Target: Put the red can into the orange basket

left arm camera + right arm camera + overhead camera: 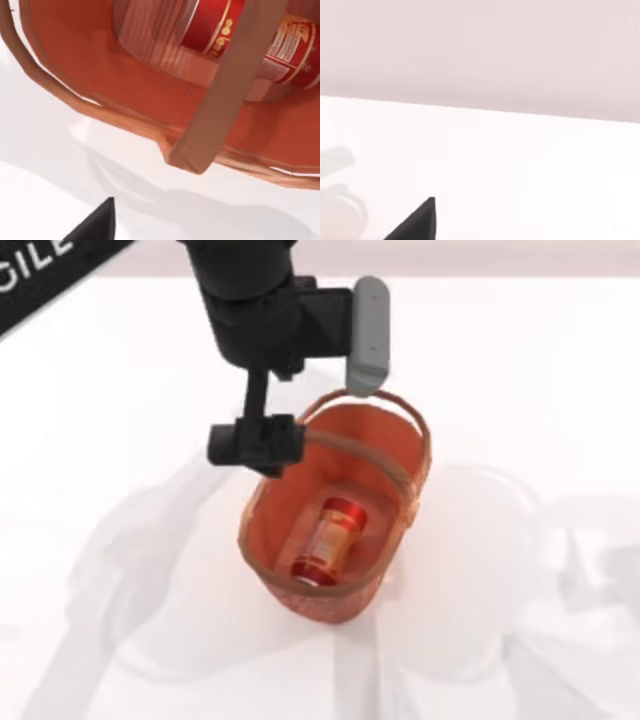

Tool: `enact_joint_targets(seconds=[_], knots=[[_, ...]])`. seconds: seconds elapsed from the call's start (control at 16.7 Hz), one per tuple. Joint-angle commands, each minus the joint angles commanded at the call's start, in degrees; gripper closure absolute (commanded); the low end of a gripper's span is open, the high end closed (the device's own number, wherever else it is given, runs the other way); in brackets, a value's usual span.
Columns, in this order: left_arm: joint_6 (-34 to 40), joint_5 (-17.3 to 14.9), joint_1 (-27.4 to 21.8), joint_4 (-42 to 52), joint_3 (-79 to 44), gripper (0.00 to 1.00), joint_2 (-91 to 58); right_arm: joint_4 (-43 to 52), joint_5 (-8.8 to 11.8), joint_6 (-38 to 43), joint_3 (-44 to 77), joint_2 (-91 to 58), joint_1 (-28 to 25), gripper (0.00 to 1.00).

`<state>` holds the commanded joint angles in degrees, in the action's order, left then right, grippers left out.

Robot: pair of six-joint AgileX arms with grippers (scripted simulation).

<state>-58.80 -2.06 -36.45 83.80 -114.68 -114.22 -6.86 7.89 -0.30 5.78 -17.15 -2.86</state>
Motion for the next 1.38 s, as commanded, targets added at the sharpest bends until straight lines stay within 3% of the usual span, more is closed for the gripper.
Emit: enact_joint_targets(seconds=[0.18, 0.36, 1.38], knots=[[-5.4, 1.0, -2.5, 5.2, -11.0, 0.0, -9.9, 4.3, -4.8, 0.2, -3.7, 10.7, 1.4, 0.0], [-8.6, 1.7, -3.7, 7.9, -17.1, 0.0, -15.5, 6.6, -7.5, 0.3, -5.6, 16.4, 2.2, 0.0], [-9.0, 1.9, -3.9, 2.5, -10.6, 0.0, -14.8, 6.9, -7.9, 0.3, -5.8, 17.1, 2.3, 0.0]])
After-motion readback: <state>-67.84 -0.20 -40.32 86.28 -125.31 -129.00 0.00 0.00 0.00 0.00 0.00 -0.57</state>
